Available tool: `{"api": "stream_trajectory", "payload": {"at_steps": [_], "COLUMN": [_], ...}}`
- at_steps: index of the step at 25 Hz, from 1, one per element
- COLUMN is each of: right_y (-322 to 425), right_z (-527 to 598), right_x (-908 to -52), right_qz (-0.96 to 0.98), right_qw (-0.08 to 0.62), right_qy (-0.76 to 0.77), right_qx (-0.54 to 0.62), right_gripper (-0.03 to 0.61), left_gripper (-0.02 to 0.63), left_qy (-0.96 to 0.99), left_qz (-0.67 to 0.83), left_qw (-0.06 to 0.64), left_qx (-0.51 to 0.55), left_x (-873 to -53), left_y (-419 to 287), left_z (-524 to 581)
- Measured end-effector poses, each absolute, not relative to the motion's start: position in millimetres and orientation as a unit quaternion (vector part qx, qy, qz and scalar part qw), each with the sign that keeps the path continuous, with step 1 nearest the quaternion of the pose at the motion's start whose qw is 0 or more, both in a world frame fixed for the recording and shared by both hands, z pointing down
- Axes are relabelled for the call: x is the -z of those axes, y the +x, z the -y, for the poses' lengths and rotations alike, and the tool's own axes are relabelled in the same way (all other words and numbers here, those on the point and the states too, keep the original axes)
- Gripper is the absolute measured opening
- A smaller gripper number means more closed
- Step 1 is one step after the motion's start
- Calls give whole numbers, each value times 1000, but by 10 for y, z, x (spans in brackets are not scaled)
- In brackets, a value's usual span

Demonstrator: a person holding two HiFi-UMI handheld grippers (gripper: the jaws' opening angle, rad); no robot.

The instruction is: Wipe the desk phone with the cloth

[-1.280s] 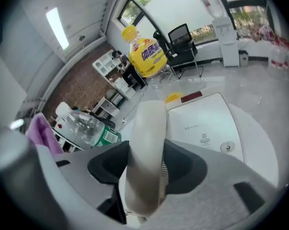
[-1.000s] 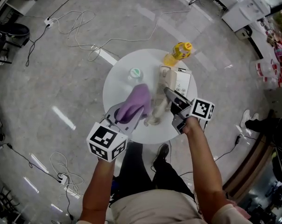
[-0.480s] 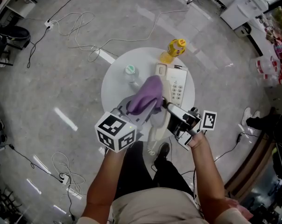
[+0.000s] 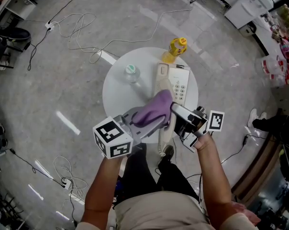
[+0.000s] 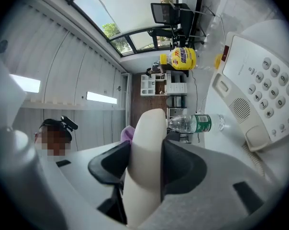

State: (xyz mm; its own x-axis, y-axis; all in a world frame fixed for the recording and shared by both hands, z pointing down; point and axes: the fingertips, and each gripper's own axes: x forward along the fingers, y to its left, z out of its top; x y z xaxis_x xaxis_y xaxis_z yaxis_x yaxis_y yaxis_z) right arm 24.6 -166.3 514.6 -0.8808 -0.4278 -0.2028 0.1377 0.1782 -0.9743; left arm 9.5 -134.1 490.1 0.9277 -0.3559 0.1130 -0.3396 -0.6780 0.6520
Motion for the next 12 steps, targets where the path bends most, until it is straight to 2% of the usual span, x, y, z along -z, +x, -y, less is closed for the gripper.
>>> {"api": "stream_trajectory", "payload": {"at_steps": [6, 12], "right_y": [166, 155], "right_z": [1503, 1394], "right_x": [-5156, -5154], "right_qz": [-715, -702], "right_qw": [237, 256], "right_qy": [-83, -73], "right_qx": [652, 661], "right_gripper": [201, 201], "left_gripper": [72, 72], "left_qy": [878, 875], "left_qz": [301, 313], "left_qw": [362, 359], "left_qx": [87, 81], "left_x": [-4686, -4812], "left_y": [-280, -308], "left_z": [1796, 1885]}}
